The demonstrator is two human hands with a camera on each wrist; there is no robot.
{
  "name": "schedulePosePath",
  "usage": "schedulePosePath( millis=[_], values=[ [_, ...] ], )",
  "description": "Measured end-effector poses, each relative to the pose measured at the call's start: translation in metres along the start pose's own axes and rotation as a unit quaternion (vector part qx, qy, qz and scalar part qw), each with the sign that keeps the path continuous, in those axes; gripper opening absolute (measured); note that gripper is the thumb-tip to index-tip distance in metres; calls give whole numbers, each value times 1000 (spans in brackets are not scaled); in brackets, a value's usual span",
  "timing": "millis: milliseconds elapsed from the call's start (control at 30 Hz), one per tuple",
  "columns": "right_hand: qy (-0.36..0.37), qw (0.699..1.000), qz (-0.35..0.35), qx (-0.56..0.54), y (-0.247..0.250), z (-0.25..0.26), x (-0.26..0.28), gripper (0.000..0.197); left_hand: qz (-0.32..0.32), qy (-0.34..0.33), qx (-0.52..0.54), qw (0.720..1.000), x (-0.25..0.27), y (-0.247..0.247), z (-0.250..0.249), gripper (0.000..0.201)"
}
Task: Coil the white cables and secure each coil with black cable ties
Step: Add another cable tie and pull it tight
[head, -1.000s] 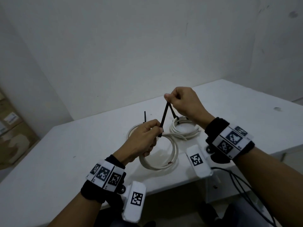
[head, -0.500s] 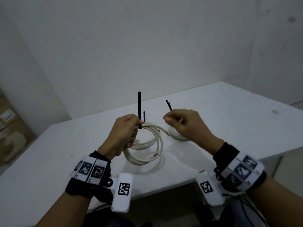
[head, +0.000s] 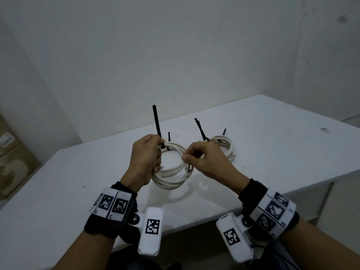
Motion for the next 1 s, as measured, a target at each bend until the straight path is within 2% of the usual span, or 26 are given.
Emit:
schedulePosePath(
  millis=[100, 300, 400, 567, 767, 833, 900, 1000],
  values=[
    [41, 997, -46, 53, 2, -1, 2, 5, 11, 31, 17, 999, 0, -3, 2, 5],
    [65, 994, -82, 14, 3, -1, 4, 13, 20, 70, 30, 997, 1, -3, 11, 6],
    [80, 994, -72, -1, -1, 2, 5, 16, 22, 89, 40, 995, 0, -2, 16, 8],
    [48, 996, -45, -55, -9, -9, 3, 31, 20, 106, 58, 992, 0, -1, 21, 8],
    [74, 996, -41, -6, -11, -3, 6, 38, 29, 110, 67, 991, 3, -8, 24, 10],
    [45, 997, -38, -41, -9, -7, 5, 34, 29, 113, 76, 990, 2, -6, 24, 11],
    [-15, 992, -27, -121, -8, -14, 6, 28, 30, 122, 88, 988, 0, -4, 26, 14],
    [-136, 960, 27, -241, -20, -23, 12, 25, 36, 138, 98, 985, -3, -2, 29, 19]
  ],
)
Point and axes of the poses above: each hand's wrist, its own x-axis away from the middle knuckle, its own y-axis out of the back of the hand, z = x × y, the point moved 9 cm from there along -x, towards the middle knuckle, and after that the axes turned 8 degrees about -z, right-handed, at the moved point
